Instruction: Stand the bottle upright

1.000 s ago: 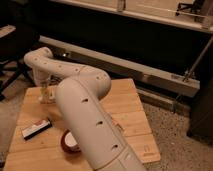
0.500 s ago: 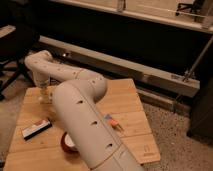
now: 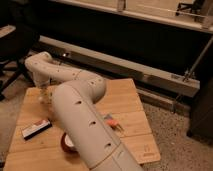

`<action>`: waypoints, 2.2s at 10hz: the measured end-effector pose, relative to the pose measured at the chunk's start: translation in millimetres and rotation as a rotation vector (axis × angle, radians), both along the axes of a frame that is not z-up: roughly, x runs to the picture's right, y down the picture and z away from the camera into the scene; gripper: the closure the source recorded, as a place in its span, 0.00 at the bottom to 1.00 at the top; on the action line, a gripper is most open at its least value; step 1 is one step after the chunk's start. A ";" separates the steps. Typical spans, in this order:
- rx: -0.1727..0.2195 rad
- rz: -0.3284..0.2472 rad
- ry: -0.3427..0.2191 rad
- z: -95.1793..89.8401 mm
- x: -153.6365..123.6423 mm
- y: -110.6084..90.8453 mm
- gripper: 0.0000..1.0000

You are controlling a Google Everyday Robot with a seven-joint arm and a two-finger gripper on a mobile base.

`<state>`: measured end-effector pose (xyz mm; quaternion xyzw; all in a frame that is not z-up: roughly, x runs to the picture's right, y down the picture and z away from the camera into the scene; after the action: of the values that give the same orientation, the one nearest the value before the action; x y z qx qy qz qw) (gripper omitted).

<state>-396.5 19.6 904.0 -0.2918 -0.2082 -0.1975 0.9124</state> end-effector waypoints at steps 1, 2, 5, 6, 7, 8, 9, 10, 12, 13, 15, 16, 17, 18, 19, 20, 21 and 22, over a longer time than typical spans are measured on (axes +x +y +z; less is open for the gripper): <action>0.000 0.000 0.000 0.0 -0.1 0.1 0.20; 0.000 0.000 0.000 0.0 0.0 0.1 0.20; 0.002 -0.002 -0.003 0.6 -0.5 -0.1 0.20; 0.002 -0.012 -0.016 1.9 -3.9 0.9 0.20; -0.002 -0.021 -0.025 3.5 -10.1 3.5 0.20; -0.006 -0.025 -0.032 6.2 -18.2 6.4 0.20; -0.008 -0.024 -0.031 8.5 -21.7 7.1 0.20; -0.017 -0.019 -0.019 14.7 -23.3 7.7 0.20; -0.040 0.009 0.011 25.5 -21.0 10.4 0.20; -0.056 0.036 0.031 31.5 -17.2 11.9 0.20; -0.087 0.108 0.057 41.6 -10.2 12.6 0.20; -0.094 0.133 0.052 41.7 -13.2 12.0 0.20; -0.094 0.143 0.041 39.4 -17.4 10.9 0.20; -0.088 0.147 0.023 33.6 -24.0 7.3 0.20; -0.082 0.141 0.008 28.6 -28.9 5.6 0.20; -0.076 0.131 -0.002 23.9 -31.8 4.1 0.20; -0.076 0.121 -0.005 22.1 -32.7 6.1 0.20; -0.082 0.111 -0.005 21.0 -32.7 9.9 0.20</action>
<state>-429.2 29.5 924.9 -0.3163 -0.2341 -0.1384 0.9088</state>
